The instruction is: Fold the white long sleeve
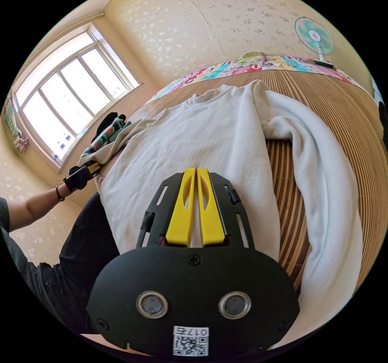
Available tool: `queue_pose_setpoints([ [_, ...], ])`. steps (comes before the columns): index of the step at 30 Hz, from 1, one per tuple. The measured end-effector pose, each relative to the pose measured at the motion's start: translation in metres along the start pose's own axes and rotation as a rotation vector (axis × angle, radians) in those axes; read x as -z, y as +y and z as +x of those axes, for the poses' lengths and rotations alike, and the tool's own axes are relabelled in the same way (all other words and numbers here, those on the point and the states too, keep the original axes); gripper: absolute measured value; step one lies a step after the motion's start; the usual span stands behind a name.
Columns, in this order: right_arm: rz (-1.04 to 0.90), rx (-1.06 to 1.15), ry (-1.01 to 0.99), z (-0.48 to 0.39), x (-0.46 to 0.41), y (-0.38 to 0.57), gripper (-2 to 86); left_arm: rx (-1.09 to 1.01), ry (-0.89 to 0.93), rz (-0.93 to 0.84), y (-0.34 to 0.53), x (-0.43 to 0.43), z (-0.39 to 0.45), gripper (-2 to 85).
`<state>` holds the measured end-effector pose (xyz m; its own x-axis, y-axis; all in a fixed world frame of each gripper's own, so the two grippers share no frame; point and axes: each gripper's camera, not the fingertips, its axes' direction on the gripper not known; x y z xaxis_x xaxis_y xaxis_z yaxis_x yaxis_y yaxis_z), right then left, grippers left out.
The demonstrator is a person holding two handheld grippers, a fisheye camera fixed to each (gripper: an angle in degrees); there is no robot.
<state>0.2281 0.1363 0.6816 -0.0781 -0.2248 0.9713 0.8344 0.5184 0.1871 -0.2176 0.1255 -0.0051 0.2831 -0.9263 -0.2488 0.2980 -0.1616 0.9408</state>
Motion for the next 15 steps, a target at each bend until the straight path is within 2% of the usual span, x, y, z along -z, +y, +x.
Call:
queue_pose_setpoints([
  [3, -0.001, -0.002, -0.003, 0.001, -0.001, 0.001, 0.7, -0.045, 0.073, -0.044, 0.000, -0.008, -0.013, -0.1],
  [6, -0.002, -0.002, -0.001, 0.001, -0.002, 0.001, 0.7, 0.068, 0.288, 0.012, 0.020, 0.016, -0.074, -0.5],
  [8, -0.002, 0.003, 0.008, 0.000, -0.003, 0.002, 0.7, 0.175, 0.499, 0.068, 0.045, 0.029, -0.129, -0.5],
  [10, -0.002, 0.007, 0.015, -0.001, -0.005, 0.003, 0.7, 0.320, 0.913, 0.217, 0.090, 0.036, -0.209, -0.5],
  [11, -0.002, 0.011, 0.020, -0.002, -0.006, 0.003, 0.7, 0.342, 1.031, 0.275, 0.101, 0.037, -0.228, -0.5],
  [13, -0.002, 0.019, 0.034, -0.005, -0.008, 0.004, 0.7, 0.399, 1.424, 0.540, 0.143, 0.032, -0.299, -0.5],
  [15, -0.002, 0.027, 0.048, -0.007, -0.010, 0.005, 0.7, 0.454, 1.524, 0.596, 0.160, 0.021, -0.343, -0.4],
])
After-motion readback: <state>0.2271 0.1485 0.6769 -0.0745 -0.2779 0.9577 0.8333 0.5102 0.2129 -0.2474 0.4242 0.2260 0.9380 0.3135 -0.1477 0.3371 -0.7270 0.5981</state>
